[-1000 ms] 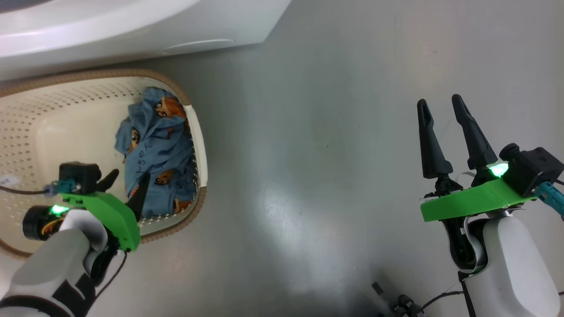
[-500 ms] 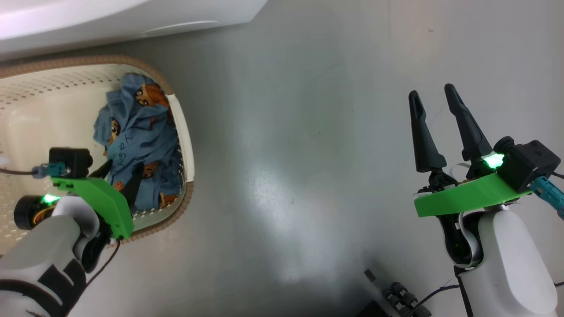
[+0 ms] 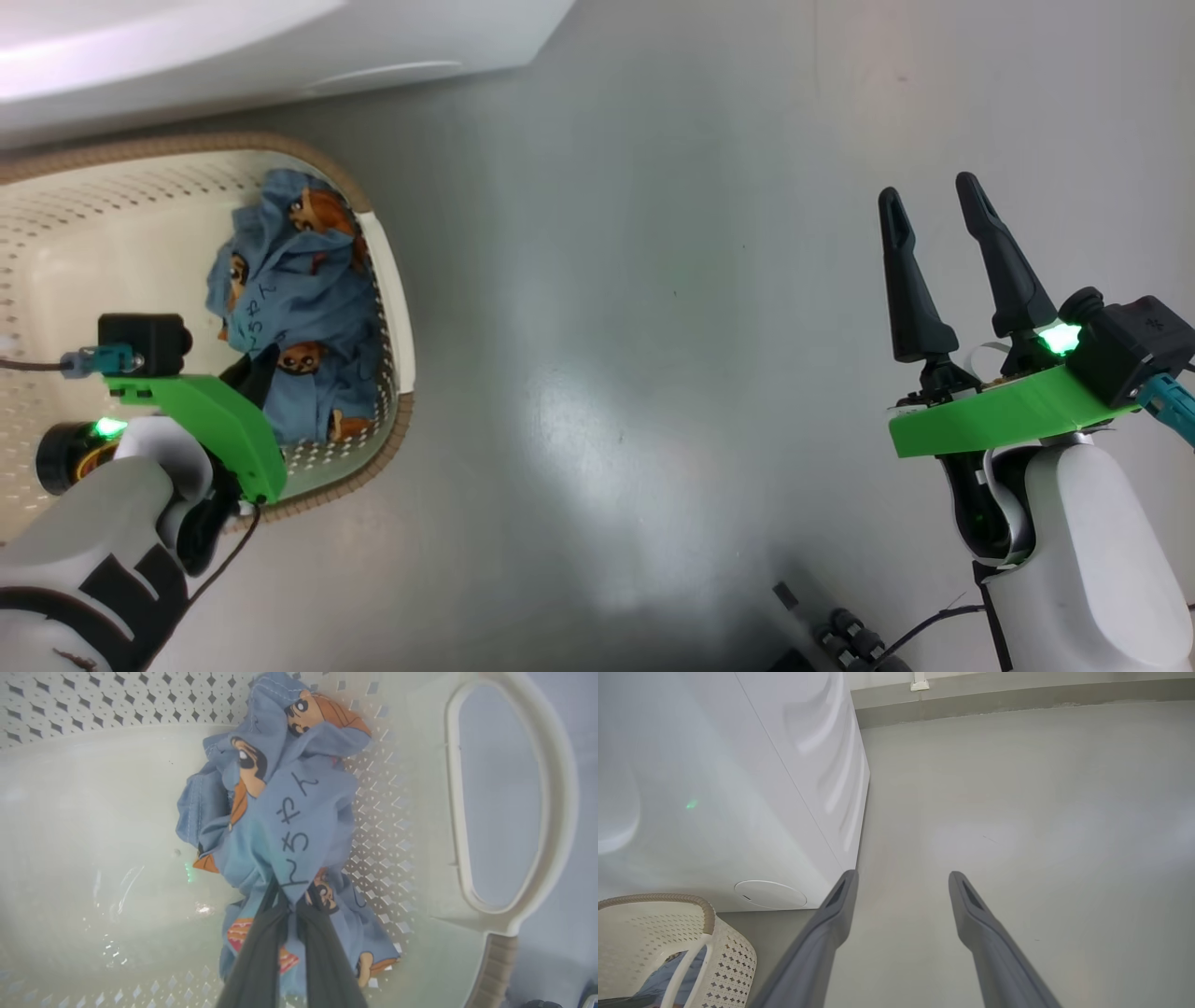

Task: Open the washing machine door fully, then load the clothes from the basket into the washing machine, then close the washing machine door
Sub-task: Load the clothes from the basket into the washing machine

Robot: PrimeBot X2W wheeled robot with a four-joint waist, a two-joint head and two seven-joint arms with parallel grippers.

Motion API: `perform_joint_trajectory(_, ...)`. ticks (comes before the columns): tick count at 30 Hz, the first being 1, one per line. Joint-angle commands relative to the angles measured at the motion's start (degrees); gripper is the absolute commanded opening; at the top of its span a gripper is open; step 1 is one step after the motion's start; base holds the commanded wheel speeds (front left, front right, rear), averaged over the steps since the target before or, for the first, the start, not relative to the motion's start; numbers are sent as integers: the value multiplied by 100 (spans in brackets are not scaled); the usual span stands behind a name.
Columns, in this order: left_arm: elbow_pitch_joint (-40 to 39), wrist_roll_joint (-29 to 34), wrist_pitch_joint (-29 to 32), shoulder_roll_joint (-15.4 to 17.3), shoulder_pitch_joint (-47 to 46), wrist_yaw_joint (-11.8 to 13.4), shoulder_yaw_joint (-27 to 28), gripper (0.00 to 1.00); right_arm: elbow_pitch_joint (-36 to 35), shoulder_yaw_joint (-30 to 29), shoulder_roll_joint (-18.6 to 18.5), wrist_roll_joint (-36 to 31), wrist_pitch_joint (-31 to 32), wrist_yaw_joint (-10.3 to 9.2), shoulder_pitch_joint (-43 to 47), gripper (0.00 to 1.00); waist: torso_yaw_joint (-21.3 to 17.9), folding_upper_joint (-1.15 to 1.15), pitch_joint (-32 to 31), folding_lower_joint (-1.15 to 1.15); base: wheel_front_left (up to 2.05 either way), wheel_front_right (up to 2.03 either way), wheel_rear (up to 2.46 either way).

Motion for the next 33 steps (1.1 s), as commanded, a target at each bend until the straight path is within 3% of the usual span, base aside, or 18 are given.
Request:
perform_joint_trajectory(1,11,-83,-98,133,48,-9,78,0,-104,64,-29,-36,-43,7,202,100,62,0,-94,0,0,0,0)
perform_joint_trajectory(8,62,-239,-246,167,159,-9,134,0,-5,54,-11,5,-43,7,236,100,220,0,-503,0,0,0,0)
perform_joint_trajectory(12,-6,-30,-255,227,248,-9,474,0,95,10,-15,50,-43,7,296,100,343,0,-804,0,0,0,0)
perform_joint_trajectory(19,-233,611,-257,208,706,-9,1454,0,283,-84,-86,109,-43,7,582,100,582,0,-1449,0,0,0,0)
perform_joint_trajectory(33,-1224,2584,-257,2,2098,-9,3713,0,519,-215,-285,229,-43,7,1203,100,926,0,-2595,0,0,0,0)
